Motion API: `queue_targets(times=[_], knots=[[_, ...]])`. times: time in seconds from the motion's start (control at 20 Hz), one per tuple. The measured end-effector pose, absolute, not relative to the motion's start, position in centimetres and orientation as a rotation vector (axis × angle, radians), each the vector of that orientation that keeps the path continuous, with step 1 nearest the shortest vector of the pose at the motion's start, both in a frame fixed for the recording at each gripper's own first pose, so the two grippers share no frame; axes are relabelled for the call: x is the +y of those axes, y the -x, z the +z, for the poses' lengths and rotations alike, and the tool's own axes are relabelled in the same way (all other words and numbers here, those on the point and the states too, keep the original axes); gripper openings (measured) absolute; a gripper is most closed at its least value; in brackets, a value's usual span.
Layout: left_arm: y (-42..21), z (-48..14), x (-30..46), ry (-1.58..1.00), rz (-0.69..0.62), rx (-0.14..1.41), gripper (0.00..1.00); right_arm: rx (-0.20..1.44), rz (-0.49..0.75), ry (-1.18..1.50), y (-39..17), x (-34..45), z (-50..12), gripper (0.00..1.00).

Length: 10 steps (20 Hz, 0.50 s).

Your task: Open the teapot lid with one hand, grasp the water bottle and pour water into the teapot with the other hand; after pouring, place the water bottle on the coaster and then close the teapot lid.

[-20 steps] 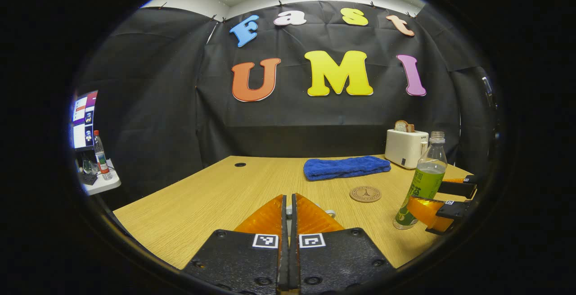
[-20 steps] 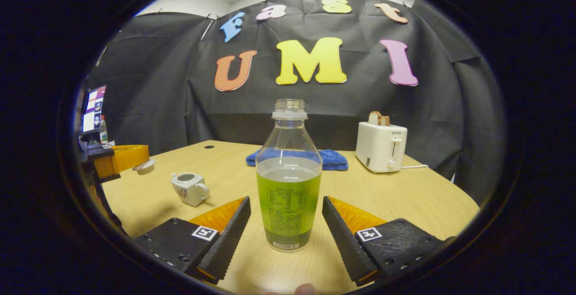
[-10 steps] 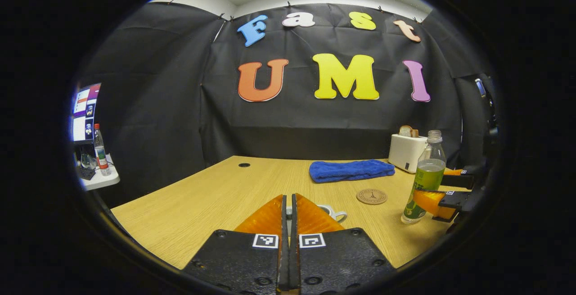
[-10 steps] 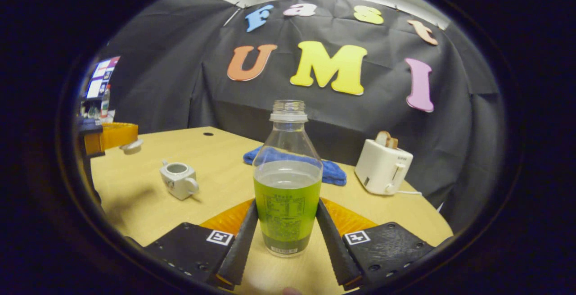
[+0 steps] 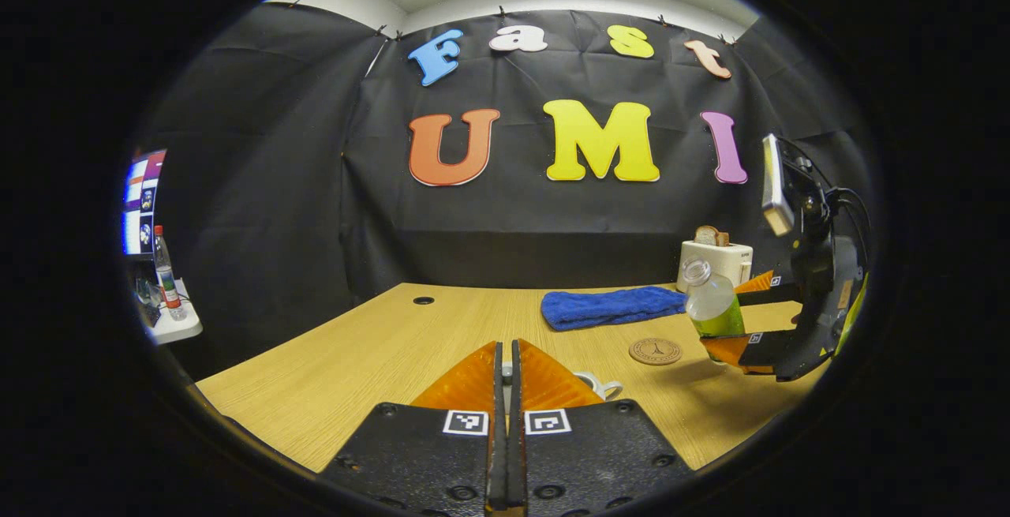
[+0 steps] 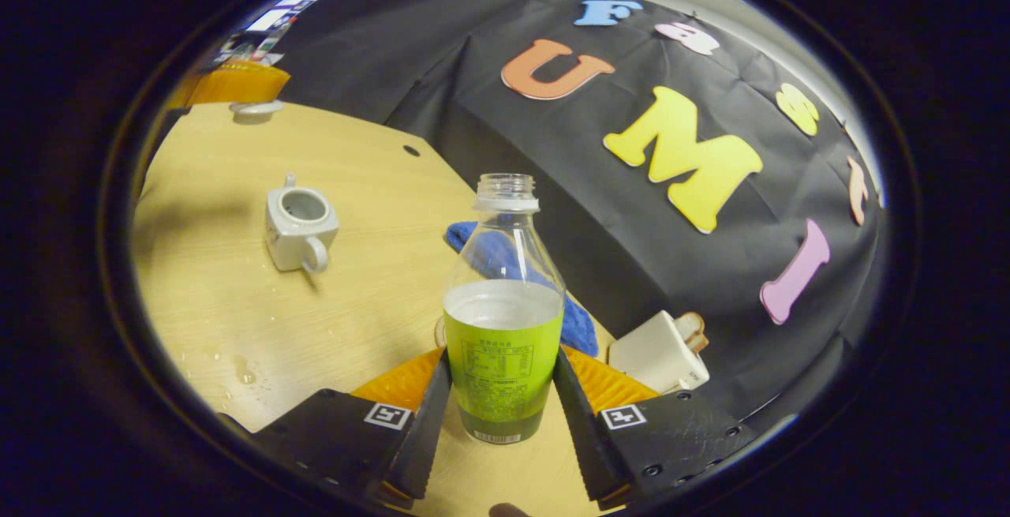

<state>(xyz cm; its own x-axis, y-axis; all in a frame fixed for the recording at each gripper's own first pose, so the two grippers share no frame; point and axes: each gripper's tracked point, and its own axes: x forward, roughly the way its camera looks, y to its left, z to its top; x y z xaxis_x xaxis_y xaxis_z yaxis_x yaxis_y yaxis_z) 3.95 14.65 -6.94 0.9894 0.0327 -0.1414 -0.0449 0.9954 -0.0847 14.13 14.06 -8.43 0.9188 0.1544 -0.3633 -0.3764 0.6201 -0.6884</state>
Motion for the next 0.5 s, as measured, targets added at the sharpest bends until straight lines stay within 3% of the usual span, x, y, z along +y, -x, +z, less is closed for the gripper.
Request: queue_targets(times=[0.5], knots=[[-3.5, -7.6, 17.8, 0.076, 0.06, 0.132, 0.02, 0.169, 0.374, 1.294, -15.0, 18.6, -8.7, 0.72]])
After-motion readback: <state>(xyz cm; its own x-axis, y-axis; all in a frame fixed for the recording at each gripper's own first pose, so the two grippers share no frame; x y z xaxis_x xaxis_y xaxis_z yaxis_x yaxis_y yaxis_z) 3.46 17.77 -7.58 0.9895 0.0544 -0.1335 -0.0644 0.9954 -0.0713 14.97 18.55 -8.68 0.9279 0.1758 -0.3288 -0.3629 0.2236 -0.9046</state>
